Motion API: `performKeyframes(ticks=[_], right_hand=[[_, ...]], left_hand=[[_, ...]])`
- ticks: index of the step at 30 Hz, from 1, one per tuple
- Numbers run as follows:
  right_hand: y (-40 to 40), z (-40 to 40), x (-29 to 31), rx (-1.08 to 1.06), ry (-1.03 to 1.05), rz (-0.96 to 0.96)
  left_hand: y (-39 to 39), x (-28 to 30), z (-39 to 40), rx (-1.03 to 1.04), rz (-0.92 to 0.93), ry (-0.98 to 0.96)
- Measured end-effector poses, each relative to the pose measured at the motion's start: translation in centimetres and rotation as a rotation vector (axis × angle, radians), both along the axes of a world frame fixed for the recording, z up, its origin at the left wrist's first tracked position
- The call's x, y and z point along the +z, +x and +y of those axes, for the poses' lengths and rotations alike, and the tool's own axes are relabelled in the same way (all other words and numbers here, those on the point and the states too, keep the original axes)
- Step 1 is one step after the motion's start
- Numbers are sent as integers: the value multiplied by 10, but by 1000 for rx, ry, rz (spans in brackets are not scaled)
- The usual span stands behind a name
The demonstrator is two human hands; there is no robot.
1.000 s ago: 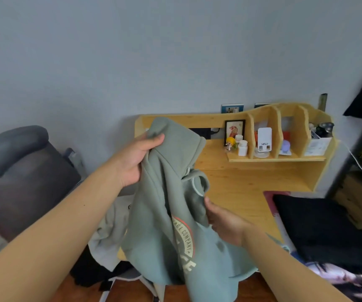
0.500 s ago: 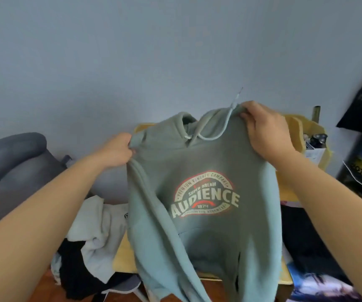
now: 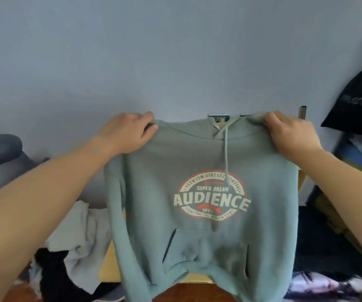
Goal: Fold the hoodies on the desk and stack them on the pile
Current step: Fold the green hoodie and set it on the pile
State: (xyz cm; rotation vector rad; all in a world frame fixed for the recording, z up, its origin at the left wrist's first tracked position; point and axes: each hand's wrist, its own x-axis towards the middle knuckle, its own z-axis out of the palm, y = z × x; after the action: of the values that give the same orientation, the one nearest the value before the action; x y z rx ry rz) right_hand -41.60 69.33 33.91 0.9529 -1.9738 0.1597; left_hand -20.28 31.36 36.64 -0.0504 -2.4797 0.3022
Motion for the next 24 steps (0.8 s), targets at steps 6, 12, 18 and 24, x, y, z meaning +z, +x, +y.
performKeyframes(ticks=[6, 12, 18, 24], right_hand=[[-33, -44, -32, -110, 75, -183], [-55, -114, -120, -470, 127, -572], [-89, -179, -219, -408, -548, -1543], [-126, -222, -262, -185, -468, -1480]], left_hand=[[-40, -40, -43, 53, -114, 13], [-98, -163, -74, 424, -340, 92], [-147, -271, -81, 657, -523, 1829], [-215, -311, -136, 512, -97, 1841]])
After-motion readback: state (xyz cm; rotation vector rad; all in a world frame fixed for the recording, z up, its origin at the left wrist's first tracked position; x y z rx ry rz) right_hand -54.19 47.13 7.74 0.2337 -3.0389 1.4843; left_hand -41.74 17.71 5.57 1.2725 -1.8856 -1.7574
